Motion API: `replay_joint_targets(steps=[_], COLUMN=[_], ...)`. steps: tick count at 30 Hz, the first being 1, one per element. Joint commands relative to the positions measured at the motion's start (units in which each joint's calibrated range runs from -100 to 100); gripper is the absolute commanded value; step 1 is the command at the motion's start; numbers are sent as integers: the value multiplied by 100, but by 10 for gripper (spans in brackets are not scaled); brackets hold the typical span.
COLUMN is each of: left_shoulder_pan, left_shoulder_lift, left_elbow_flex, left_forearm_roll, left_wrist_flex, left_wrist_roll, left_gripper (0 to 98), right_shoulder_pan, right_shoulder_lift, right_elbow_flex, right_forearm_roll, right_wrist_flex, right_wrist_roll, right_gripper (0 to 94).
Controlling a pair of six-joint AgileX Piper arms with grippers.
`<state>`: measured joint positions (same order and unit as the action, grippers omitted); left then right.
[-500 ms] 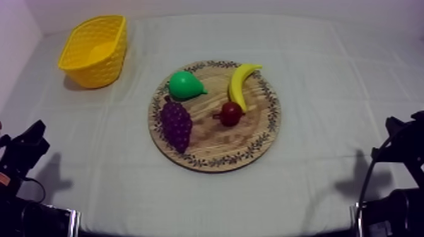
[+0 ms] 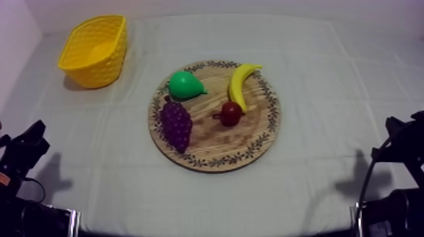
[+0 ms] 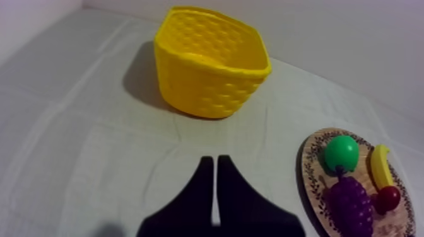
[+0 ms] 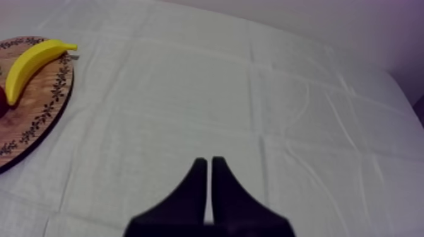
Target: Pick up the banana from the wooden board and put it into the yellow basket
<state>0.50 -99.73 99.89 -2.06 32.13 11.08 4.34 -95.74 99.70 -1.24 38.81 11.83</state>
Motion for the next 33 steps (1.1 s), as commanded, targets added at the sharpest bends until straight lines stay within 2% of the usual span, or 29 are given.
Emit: replay_joint_targets(steps=[1,33], left_shoulder_pan=[-3,57], left_shoulder_lift=[-1,-1], left_elbow_flex=[0,-31], left_forearm_roll=[-1,6], left_wrist_flex=[5,118], left_wrist_roll=[-1,-78], left_gripper=[1,1], right_shoulder_pan=[2,2], right_shoulder_lift=[-2,-2], right_elbow_flex=[-3,-3], right_forearm_roll=[-1,-1], right_wrist_flex=[-2,-2], right_wrist_roll=[1,1], right_gripper=[4,4])
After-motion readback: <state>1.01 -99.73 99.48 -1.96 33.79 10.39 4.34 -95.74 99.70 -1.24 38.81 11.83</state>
